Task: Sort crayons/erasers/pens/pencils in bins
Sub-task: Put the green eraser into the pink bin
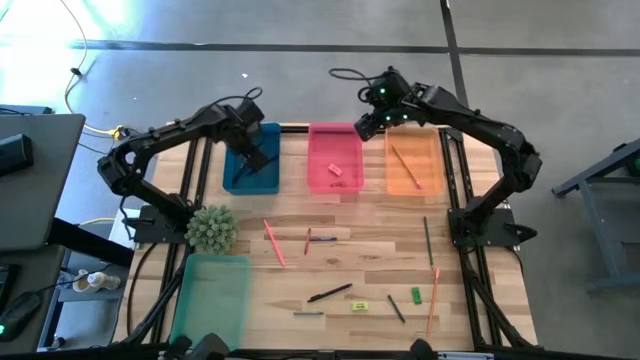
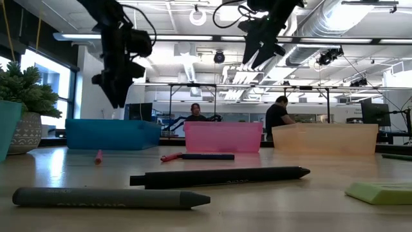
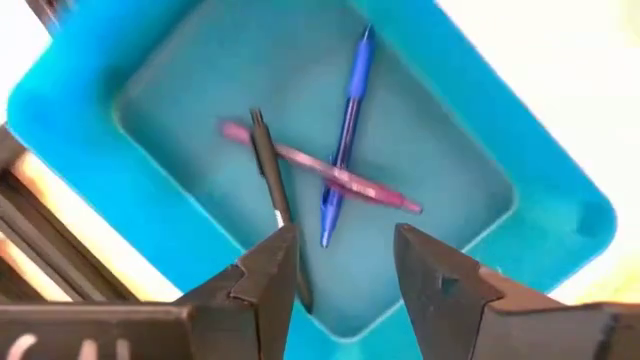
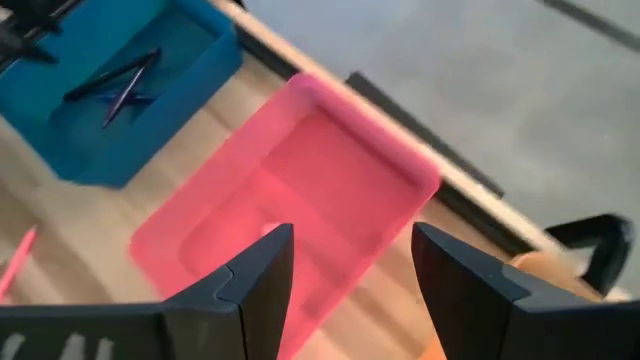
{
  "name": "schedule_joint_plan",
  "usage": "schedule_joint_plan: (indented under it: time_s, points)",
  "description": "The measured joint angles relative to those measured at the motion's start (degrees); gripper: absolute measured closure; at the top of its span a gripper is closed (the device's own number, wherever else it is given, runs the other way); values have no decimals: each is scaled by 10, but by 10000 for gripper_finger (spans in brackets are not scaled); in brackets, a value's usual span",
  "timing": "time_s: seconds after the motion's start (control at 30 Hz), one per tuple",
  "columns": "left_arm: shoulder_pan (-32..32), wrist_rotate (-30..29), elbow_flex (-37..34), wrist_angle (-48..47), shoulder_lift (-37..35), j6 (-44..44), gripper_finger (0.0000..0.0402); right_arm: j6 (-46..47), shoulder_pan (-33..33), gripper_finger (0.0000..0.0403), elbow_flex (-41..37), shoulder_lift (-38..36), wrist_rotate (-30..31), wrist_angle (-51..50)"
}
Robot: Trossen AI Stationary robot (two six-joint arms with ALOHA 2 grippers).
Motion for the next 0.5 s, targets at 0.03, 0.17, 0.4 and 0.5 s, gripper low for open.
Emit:
schedule_joint_plan:
  time_s: [0.03,0.17,0.4,0.5]
  points:
    - [0,0,13,-5,0,9,251,10,7,207,0,0,0,-4]
    - [-8,0,59,-24,0,38,258,43,37,207,0,0,6,-25]
    - [-42,24,77,-34,-8,80,264,61,88,207,0,0,8,-86]
    - [-63,44,77,-42,-10,83,264,86,110,207,-2,0,10,-125]
